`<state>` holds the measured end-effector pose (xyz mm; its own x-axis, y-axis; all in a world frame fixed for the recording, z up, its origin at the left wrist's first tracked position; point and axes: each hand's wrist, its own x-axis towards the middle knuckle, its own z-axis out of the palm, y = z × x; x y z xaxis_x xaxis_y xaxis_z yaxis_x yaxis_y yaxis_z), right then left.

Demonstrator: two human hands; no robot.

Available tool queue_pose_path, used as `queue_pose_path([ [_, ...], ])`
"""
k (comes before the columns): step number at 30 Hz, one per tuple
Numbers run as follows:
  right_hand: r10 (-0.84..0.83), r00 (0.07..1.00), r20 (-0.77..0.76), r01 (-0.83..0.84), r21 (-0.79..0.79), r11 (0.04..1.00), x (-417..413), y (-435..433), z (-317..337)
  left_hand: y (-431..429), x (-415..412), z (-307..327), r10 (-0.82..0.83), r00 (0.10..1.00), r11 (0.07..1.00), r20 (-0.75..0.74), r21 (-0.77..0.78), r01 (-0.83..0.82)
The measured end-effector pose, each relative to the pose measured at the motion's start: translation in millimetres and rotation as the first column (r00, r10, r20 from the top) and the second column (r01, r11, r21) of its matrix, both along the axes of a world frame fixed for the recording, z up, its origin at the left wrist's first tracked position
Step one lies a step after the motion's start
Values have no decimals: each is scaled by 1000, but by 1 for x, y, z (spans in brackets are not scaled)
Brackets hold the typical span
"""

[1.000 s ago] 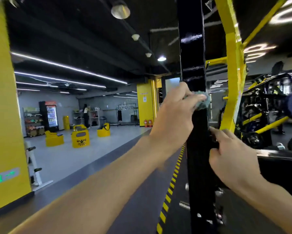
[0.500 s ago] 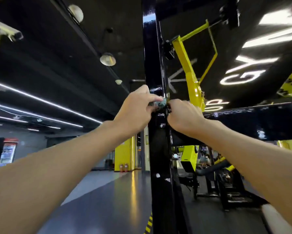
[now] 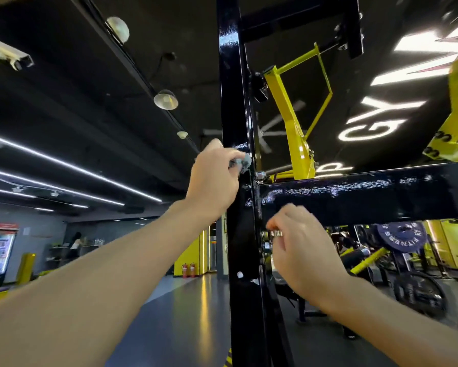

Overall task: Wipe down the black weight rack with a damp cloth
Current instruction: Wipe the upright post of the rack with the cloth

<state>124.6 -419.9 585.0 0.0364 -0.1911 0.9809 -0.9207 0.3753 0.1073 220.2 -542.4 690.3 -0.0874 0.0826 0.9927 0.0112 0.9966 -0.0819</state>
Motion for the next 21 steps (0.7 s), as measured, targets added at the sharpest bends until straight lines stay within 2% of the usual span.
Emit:
queue_pose_path([
  [2,-33,998,55,32,19,999,9,1,-3,1,-1,-11,-5,999,999,37,-54,7],
  [5,-141,975,173,111,170,979,20,1,-4,-3,3,-18,36,991,992,128,-128,-20],
  [7,-207,939,275,128,282,951,14,1,-10,-4,3,-13,33,997,996,74,-88,-27],
  [9,-143,909,391,4,335,942,-1,-2,-17,1,1,-21,6,999,1000,38,-29,-5],
  [12,48,831,554,-271,328,905,-14,-8,-17,0,4,-50,8,992,996,127,-85,3],
  [14,123,809,574,-321,258,911,-16,-13,-13,-5,6,-55,17,986,994,165,-107,0],
  [18,115,870,479,-234,197,952,-25,-22,-12,0,1,-59,6,998,1000,56,-22,-5],
  [21,120,882,456,-221,175,959,-31,-24,-18,-2,7,-80,15,985,994,172,-113,4],
])
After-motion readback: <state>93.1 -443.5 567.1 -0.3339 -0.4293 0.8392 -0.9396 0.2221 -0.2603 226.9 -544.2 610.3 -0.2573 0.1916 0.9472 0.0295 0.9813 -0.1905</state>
